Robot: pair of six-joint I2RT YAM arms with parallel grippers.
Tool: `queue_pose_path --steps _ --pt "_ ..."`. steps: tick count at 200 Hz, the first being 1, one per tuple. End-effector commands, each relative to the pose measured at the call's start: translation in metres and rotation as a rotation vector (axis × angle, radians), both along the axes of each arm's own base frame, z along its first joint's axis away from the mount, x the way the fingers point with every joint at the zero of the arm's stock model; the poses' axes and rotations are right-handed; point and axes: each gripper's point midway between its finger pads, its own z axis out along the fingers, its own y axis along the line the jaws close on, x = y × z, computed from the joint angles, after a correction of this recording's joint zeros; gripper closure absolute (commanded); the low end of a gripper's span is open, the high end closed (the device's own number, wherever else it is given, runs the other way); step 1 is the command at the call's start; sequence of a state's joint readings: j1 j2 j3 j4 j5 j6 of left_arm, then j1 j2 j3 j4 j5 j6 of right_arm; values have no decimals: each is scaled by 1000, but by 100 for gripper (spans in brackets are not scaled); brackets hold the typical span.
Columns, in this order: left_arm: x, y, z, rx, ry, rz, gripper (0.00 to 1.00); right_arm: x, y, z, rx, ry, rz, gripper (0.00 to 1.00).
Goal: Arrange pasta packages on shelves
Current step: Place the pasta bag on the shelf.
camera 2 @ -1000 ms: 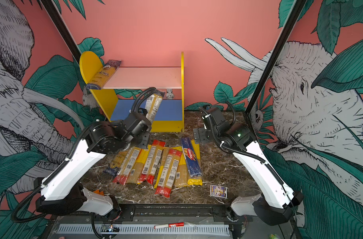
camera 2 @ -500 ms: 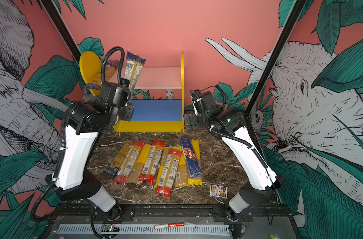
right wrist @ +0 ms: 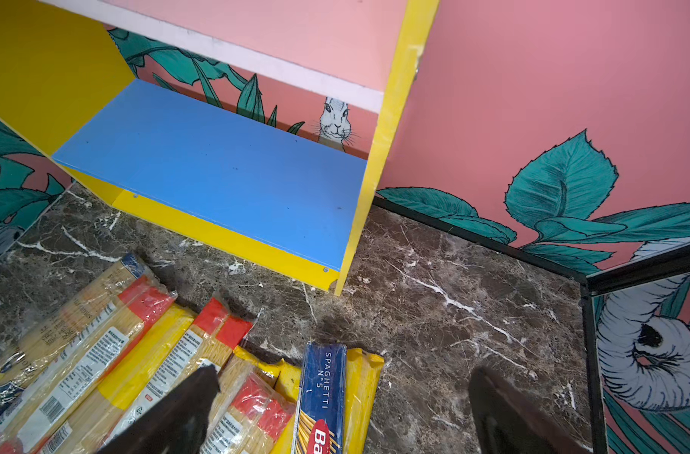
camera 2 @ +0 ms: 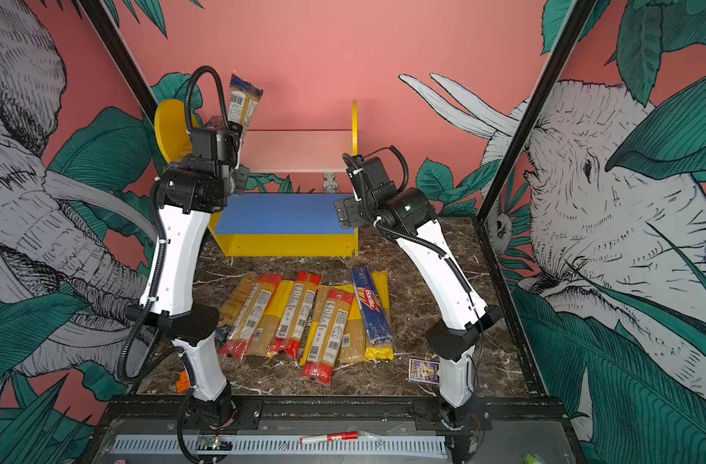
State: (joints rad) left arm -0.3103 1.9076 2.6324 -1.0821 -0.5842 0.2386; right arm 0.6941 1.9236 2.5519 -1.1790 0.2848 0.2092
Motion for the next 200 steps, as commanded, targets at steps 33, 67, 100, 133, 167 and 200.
queue_pose_path --steps 33,67,100,133,167,200 --pt "-5 40 132 -86 -494 7 100 19 10 -5 16 -5 -38 1" --pt "12 51 120 -78 -471 17 100 31 10 -16 35 17 -72 1" --pt "24 56 112 -87 -463 8 100 38 7 -23 33 30 -89 1" --pt "33 58 105 -93 -451 7 100 43 0 -26 35 37 -107 1" --pt "44 58 97 -75 -437 13 100 43 -3 -30 29 52 -118 1" --pt "55 57 91 -69 -432 8 100 42 -8 -33 16 63 -131 1"
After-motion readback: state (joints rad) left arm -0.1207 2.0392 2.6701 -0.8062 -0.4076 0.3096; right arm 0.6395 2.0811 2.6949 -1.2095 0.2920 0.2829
